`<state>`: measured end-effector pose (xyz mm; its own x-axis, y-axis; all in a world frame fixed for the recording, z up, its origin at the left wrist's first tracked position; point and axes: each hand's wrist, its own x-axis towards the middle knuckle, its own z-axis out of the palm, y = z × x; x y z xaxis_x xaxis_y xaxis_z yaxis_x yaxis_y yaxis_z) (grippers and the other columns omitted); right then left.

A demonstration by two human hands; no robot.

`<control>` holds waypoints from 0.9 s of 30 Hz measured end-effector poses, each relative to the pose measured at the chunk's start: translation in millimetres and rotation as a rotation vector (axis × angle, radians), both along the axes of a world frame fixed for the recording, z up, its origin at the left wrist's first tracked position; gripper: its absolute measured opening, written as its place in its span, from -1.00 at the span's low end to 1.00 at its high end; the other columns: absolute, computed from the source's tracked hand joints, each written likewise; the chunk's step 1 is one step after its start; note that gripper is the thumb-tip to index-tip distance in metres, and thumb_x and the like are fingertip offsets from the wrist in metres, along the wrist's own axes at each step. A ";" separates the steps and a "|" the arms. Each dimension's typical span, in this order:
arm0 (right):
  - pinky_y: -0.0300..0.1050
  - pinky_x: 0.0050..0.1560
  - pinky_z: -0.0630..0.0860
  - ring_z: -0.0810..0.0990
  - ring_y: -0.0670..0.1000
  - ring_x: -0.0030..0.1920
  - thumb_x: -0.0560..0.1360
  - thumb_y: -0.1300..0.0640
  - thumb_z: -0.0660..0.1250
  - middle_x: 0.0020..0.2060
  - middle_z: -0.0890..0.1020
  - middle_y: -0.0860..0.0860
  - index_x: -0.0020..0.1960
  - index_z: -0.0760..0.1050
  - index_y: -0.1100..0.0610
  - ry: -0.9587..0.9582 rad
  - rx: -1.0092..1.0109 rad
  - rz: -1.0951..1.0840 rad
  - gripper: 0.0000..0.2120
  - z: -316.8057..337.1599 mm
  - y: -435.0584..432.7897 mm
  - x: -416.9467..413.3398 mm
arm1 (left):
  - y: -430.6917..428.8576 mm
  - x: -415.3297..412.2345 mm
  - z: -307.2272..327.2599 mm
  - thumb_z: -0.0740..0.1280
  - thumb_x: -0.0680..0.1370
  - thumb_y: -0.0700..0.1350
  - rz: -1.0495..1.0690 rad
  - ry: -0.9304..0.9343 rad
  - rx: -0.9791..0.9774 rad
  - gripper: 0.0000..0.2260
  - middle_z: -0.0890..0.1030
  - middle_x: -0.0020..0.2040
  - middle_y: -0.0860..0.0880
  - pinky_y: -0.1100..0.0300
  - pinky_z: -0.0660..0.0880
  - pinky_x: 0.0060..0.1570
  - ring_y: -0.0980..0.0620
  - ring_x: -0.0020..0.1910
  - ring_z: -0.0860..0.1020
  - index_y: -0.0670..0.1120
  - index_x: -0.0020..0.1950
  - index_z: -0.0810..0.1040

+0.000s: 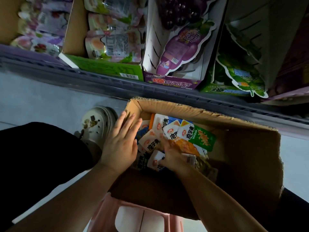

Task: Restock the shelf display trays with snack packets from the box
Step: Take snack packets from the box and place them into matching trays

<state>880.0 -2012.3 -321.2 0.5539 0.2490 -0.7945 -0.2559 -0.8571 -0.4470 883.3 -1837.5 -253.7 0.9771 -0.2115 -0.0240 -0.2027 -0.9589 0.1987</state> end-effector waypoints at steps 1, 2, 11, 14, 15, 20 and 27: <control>-0.02 0.45 0.10 0.08 0.11 0.47 0.43 0.10 0.38 0.48 0.09 0.07 0.50 -0.09 0.03 0.030 0.032 -0.025 -0.17 0.4 3.1 -1.8 | -0.2 -0.1 0.3 0.07 0.42 -0.10 0.000 0.006 -0.002 -0.53 0.46 0.29 -0.22 0.04 0.07 0.31 -0.14 0.37 0.17 -0.12 0.34 0.22; -0.03 0.43 0.15 0.14 0.12 0.45 0.44 0.08 0.37 0.46 0.15 0.10 0.50 -0.06 0.05 0.046 0.039 -0.014 -0.21 0.8 5.8 -3.7 | -0.4 0.1 0.3 0.07 0.43 -0.10 -0.002 0.007 -0.005 -0.53 0.46 0.29 -0.22 0.04 0.06 0.31 -0.14 0.37 0.17 -0.12 0.34 0.22; -0.10 0.20 0.37 0.42 0.14 0.26 0.46 0.07 0.35 0.28 0.44 0.15 0.34 0.32 0.17 0.139 -0.068 0.251 -0.50 0.3 1.0 -3.7 | 0.4 0.3 0.4 0.06 0.43 -0.11 -0.010 0.021 0.015 -0.54 0.49 0.27 -0.20 -0.13 0.17 0.25 -0.14 0.36 0.18 -0.12 0.33 0.23; -0.13 0.12 0.39 0.45 0.14 0.22 0.50 0.06 0.29 0.23 0.47 0.17 0.27 0.40 0.20 0.148 -0.126 0.293 -0.61 1.9 -4.7 -6.6 | -0.6 0.9 0.5 0.06 0.43 -0.12 -0.014 0.024 0.020 -0.55 0.50 0.26 -0.20 -0.16 0.15 0.23 -0.15 0.36 0.17 -0.12 0.33 0.23; -0.13 0.14 0.38 0.44 0.14 0.23 0.51 0.06 0.28 0.24 0.46 0.18 0.28 0.40 0.20 0.139 -0.135 0.293 -0.61 2.8 -5.6 -7.3 | -0.5 0.8 0.3 0.06 0.43 -0.12 -0.011 0.021 0.022 -0.55 0.50 0.26 -0.19 -0.16 0.15 0.23 -0.14 0.36 0.18 -0.12 0.33 0.23; -0.17 -0.02 0.36 0.47 0.13 0.19 0.49 0.03 0.30 0.18 0.50 0.17 0.21 0.44 0.22 0.122 -0.150 0.183 -0.63 15.6 -13.1 -6.0 | 1.7 0.7 0.6 0.06 0.43 -0.10 -0.010 0.027 0.003 -0.55 0.51 0.25 -0.20 0.07 0.06 0.35 -0.14 0.35 0.19 -0.14 0.32 0.28; -0.19 0.02 0.38 0.48 0.09 0.20 0.49 0.01 0.32 0.23 0.51 0.10 0.29 0.42 0.12 -0.001 -0.131 -0.059 -0.59 76.9 -36.7 14.6 | -3.5 3.7 22.9 0.23 0.54 -0.13 0.080 0.219 -0.128 -0.49 0.22 0.47 -0.15 0.05 0.04 0.40 -0.06 0.48 -0.01 -0.15 0.46 0.18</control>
